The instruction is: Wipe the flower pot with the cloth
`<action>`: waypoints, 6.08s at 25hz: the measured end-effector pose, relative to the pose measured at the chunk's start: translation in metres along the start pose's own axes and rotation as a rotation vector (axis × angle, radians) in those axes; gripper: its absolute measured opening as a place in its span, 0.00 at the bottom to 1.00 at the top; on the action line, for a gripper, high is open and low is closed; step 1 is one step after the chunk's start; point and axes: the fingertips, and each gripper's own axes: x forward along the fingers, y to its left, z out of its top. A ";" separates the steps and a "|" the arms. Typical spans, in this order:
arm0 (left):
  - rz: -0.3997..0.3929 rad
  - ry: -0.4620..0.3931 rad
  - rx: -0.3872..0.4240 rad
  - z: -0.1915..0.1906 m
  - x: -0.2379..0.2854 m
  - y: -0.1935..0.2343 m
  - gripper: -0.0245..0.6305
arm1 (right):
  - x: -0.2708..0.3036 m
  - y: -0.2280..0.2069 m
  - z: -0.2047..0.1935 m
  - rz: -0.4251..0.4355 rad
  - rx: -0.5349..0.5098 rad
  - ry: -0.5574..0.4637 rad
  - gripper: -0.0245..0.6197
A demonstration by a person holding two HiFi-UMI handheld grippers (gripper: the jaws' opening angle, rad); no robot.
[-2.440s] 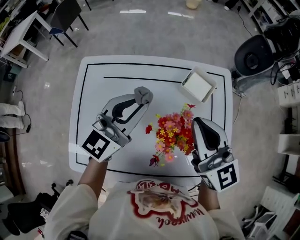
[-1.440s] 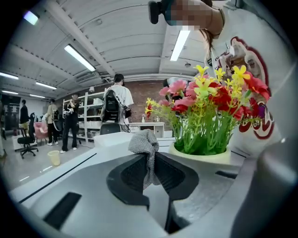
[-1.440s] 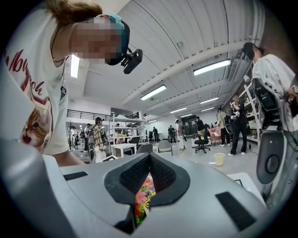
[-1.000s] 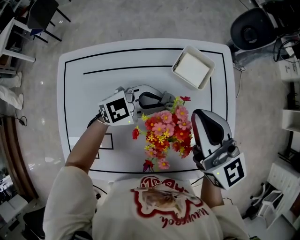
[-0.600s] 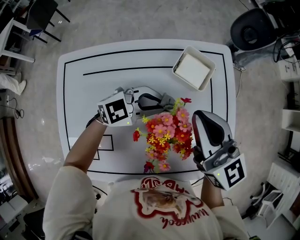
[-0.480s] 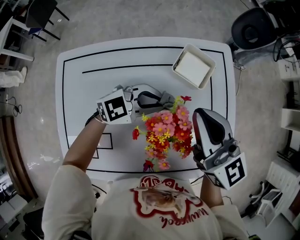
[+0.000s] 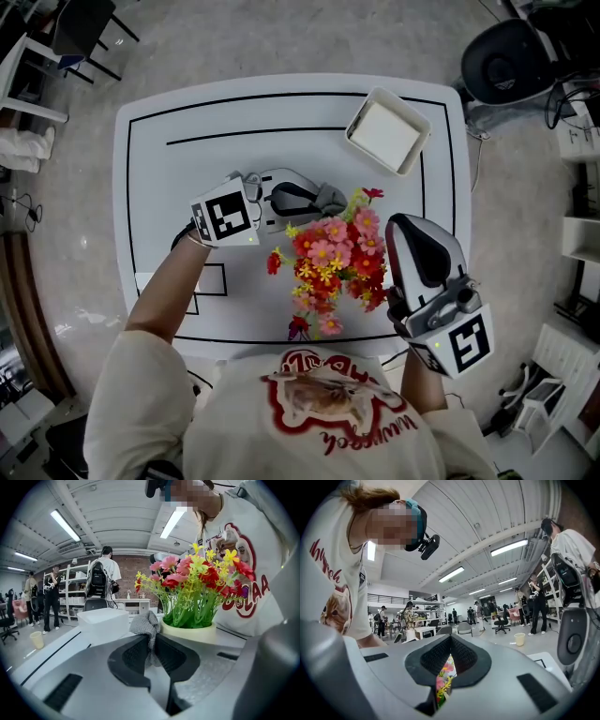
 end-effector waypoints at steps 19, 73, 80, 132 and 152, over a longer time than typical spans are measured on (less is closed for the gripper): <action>0.041 0.003 -0.027 -0.004 -0.008 -0.007 0.10 | 0.002 0.012 0.009 0.014 -0.018 0.015 0.04; 0.397 0.039 -0.174 -0.018 -0.036 -0.067 0.10 | -0.024 0.042 0.024 0.218 -0.063 -0.012 0.04; 0.448 0.037 -0.194 -0.018 -0.035 -0.073 0.10 | -0.029 0.040 0.025 0.254 -0.063 -0.015 0.04; 0.424 -0.007 -0.225 -0.006 -0.006 -0.136 0.10 | -0.075 0.076 0.030 0.095 -0.079 -0.048 0.04; 0.413 -0.015 -0.235 0.004 0.026 -0.144 0.10 | -0.085 0.086 0.034 0.058 -0.090 -0.056 0.04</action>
